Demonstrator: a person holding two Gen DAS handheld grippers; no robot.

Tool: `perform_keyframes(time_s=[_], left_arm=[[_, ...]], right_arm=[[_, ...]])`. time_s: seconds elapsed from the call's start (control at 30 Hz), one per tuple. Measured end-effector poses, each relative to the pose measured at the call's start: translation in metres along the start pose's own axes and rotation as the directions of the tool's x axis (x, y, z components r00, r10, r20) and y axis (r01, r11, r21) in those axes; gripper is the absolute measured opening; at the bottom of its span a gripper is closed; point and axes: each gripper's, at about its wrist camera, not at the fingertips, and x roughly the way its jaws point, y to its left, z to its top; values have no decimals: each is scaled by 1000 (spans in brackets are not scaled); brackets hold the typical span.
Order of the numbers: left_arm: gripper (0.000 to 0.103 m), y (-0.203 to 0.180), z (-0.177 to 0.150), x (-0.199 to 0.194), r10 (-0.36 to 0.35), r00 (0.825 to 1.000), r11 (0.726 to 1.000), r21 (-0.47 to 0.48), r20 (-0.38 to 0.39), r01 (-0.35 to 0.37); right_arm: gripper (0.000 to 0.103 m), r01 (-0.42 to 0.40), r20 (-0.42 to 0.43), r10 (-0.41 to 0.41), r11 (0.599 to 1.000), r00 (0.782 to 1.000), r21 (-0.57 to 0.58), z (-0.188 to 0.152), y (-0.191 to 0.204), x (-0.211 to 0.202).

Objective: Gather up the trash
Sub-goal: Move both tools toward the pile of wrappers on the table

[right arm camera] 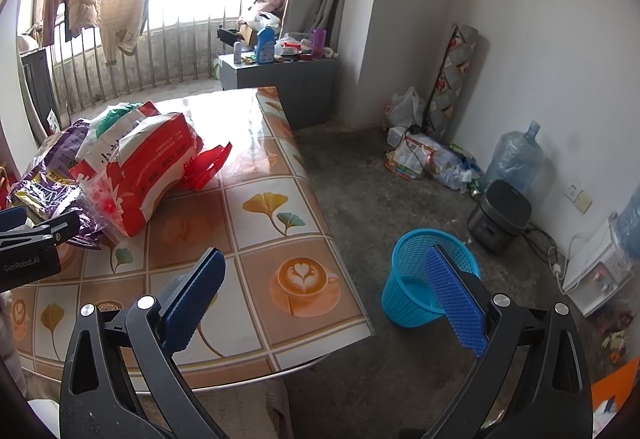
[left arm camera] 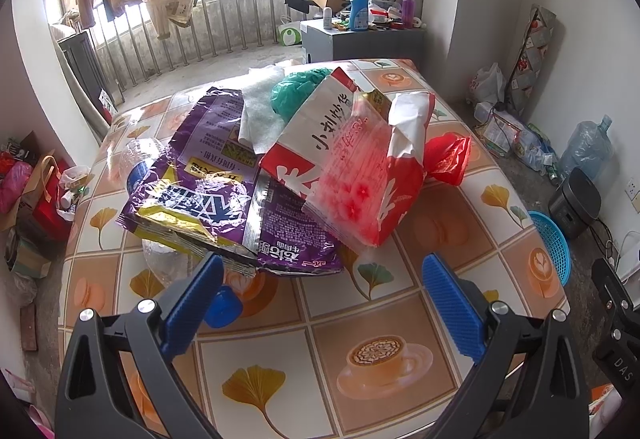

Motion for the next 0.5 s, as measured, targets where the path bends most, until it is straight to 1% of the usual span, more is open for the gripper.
perform_keyframes(time_s=[0.5], left_arm=[[97, 7, 1, 1, -10, 1000, 1000, 6, 13, 10]], right_arm=[[95, 9, 17, -10, 1000, 1000, 8, 6, 1, -1]])
